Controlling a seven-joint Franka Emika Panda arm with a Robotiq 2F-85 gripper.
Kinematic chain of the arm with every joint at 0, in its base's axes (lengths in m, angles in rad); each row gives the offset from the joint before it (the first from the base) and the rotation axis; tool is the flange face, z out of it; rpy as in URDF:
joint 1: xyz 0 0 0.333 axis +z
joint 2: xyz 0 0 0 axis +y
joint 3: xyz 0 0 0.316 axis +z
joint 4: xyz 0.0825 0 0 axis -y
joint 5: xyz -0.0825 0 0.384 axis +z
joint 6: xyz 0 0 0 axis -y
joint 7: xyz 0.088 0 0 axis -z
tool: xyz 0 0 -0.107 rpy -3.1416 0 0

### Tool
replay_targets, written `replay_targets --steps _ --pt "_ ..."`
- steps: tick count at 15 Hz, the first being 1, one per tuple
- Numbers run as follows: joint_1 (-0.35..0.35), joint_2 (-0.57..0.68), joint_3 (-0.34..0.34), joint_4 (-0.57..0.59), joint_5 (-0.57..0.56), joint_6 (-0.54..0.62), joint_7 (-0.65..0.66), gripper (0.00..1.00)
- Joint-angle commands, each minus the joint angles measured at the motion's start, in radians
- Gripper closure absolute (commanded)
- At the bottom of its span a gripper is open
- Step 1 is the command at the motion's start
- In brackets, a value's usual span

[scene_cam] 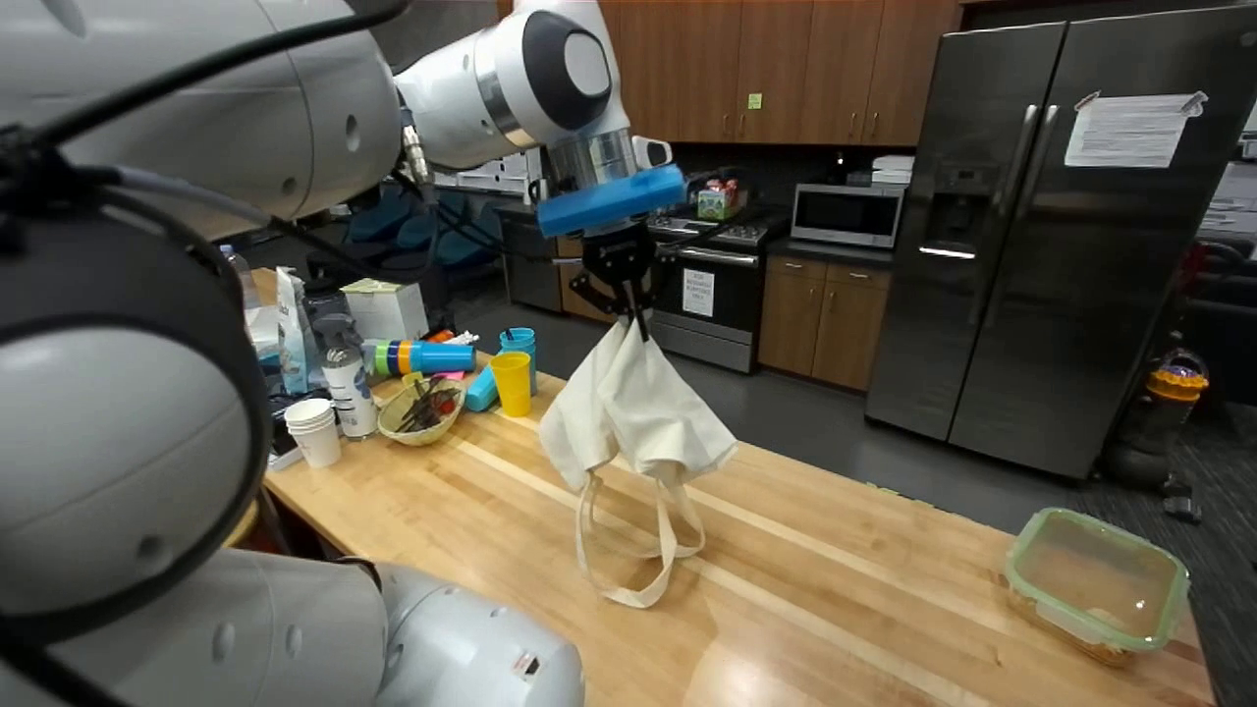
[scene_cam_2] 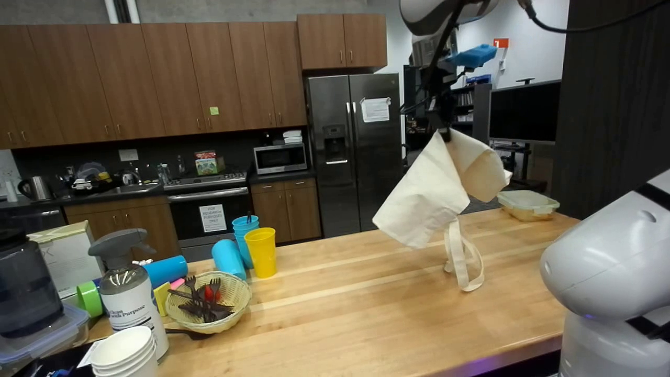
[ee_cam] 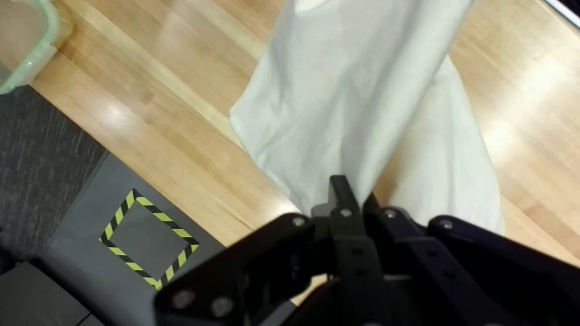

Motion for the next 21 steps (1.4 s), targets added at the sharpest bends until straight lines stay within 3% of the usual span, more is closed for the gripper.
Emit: replay_targets --steps 1,12,16,21 --pt "0.061 0.025 0.049 -0.008 0.072 0.018 0.038 0.99" --pt "0.176 0.171 0.196 -0.114 0.149 0.055 0.069 0.99" --pt "0.168 0.234 0.197 -0.124 0.147 0.079 0.084 0.99" --pt "0.094 0.271 0.140 -0.101 0.140 0.202 0.150 0.99"
